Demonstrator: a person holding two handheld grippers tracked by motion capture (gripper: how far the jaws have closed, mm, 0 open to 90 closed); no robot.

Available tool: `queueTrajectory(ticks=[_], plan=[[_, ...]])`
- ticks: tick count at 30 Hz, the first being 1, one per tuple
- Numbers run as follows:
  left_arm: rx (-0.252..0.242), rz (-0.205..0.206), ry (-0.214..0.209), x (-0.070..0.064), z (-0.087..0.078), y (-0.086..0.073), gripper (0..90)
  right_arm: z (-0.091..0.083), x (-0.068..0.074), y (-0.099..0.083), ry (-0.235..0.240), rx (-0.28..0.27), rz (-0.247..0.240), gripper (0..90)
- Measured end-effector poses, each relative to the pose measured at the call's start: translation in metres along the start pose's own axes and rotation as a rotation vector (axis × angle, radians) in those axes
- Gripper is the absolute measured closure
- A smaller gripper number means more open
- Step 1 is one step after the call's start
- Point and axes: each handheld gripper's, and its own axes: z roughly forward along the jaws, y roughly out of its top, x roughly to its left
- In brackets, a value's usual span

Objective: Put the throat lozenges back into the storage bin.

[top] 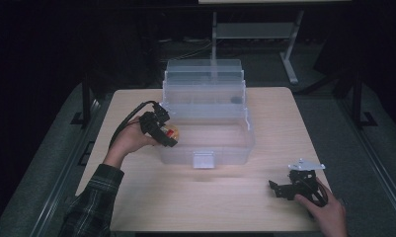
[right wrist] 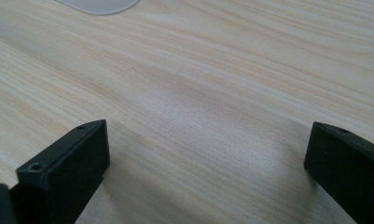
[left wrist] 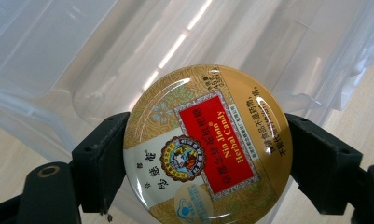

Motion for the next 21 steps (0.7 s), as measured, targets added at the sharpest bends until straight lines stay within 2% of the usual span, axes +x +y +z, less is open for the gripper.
queueTrajectory(ticks=[13, 21], plan=[[-0.019, 0.0, 0.009, 0.0, -0.008, -0.003, 17.0, 0.0, 0.0, 0.0, 0.0, 0.0, 0.001, 0.0], [-0.089, -0.02, 0.005, -0.005, -0.023, -0.012, 17.3, 0.0, 0.0, 0.0, -0.001, 0.0, 0.002, 0.0]])
